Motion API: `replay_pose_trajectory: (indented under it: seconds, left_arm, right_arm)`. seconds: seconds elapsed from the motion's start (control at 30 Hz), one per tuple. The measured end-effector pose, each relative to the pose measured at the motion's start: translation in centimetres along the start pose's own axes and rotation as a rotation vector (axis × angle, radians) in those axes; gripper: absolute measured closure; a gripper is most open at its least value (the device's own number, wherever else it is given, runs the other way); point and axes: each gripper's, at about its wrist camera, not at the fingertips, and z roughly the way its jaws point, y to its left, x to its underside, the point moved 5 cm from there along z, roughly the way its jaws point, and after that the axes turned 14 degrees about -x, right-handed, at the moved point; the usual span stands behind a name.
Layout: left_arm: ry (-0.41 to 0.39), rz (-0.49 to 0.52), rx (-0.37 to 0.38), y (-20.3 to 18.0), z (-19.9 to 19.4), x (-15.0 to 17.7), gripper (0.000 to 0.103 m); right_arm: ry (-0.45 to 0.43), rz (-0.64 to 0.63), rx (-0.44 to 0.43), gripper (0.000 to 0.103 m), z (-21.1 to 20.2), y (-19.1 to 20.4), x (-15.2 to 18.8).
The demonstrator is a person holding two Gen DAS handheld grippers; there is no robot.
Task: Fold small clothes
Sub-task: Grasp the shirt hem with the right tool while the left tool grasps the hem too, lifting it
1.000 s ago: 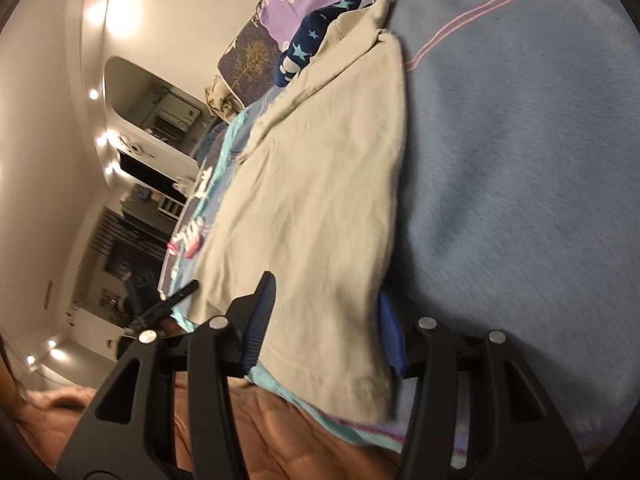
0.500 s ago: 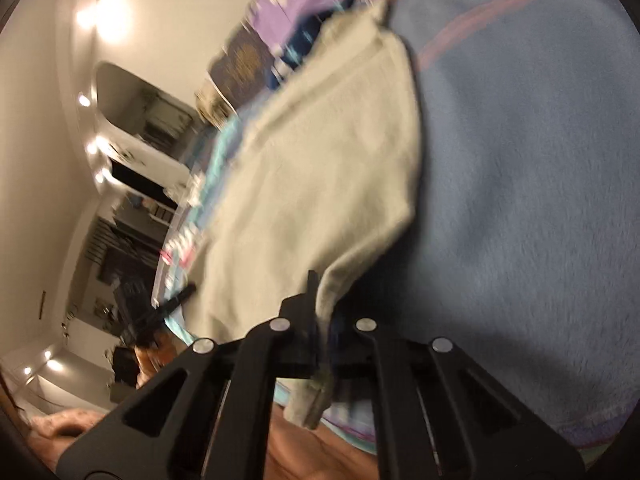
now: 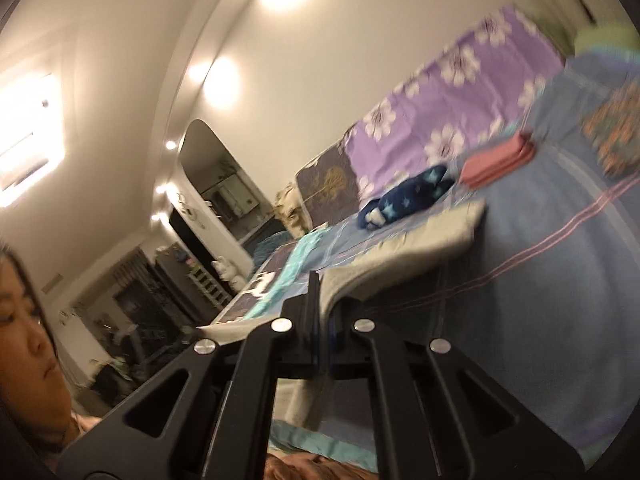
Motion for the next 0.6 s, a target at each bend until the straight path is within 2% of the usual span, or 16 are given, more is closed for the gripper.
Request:
replay_pose_trajectory:
  seconds: [0.1, 0.27, 0.43, 0.6]
  left_arm:
    - [0.004, 0.039, -0.033, -0.7, -0.4, 0.8, 0.098]
    - [0.019, 0.04, -0.09, 0.5, 3.8, 0.4, 0.098]
    - [0.03, -0.01, -0.136, 2.5, 8.4, -1.9, 0.098]
    - [0.051, 0.01, -0.215, 4.0, 13.2, -4.9, 0.098]
  right_arm:
    - [0.023, -0.02, 0.065, 0.1, 0.3, -0.7, 0.4]
    - [0.031, 0.037, 0.054, 0.1, 4.7, -4.8, -0.2]
    - [0.029, 0.021, 0.103, 0.1, 9.0, -7.6, -2.4]
    - [0.039, 0.013, 0.187, 0.1, 13.1, -11.2, -5.2]
